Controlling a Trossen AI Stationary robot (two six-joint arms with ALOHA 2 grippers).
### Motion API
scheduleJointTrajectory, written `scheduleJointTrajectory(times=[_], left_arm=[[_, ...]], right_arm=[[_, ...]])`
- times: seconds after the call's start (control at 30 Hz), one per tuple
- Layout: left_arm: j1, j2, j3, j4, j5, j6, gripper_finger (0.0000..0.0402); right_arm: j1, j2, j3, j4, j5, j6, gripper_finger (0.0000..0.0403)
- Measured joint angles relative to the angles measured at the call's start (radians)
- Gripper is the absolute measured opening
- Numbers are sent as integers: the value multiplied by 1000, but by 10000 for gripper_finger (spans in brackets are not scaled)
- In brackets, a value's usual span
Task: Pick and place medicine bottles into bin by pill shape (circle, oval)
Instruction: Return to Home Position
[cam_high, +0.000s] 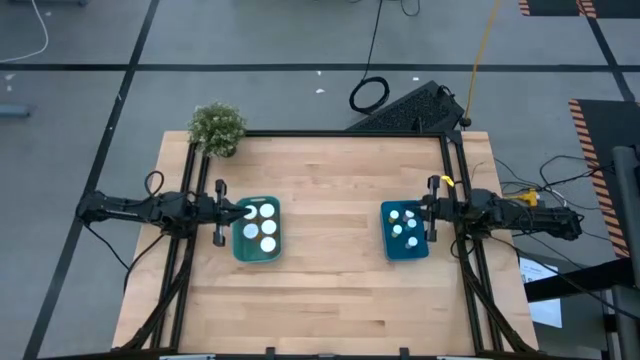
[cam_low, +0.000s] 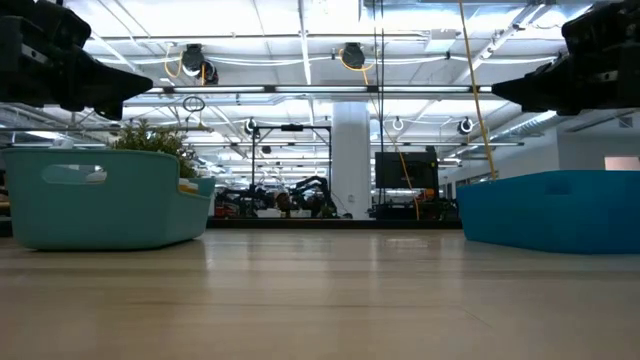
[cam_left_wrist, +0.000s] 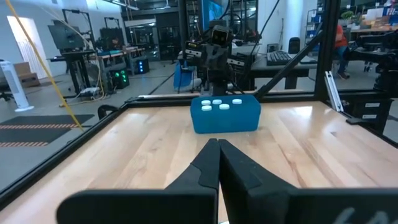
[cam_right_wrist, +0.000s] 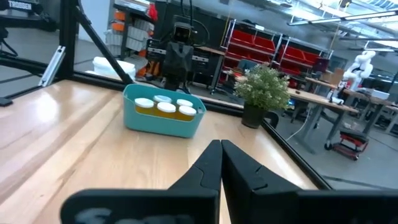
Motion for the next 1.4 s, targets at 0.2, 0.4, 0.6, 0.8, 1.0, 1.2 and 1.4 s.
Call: scheduleJointTrajectory(times=[0.2, 0.4, 0.6, 0.8, 1.0, 1.2, 1.4], left_arm=[[0, 0, 0, -1, 0, 10, 3], [0, 0, 0, -5, 28, 6, 3], [0, -27, 0, -7, 36, 29, 3], [0, -35, 0, -9, 46, 68, 3], [13, -35, 0, -14, 73, 105, 3], [57, -35, -1, -25, 162, 103, 3], [102, -33, -1, -28, 169, 94, 3]], right_arm=[[0, 0, 0, -6, -34, 1, 0], [0, 1, 0, 18, -46, -2, 0], [0, 1, 0, 25, -44, 1, 0], [0, 1, 0, 29, -44, 1, 0], [0, 1, 0, 32, -44, 1, 0], [0, 2, 0, 32, -44, 1, 0], [0, 2, 0, 32, -44, 1, 0]])
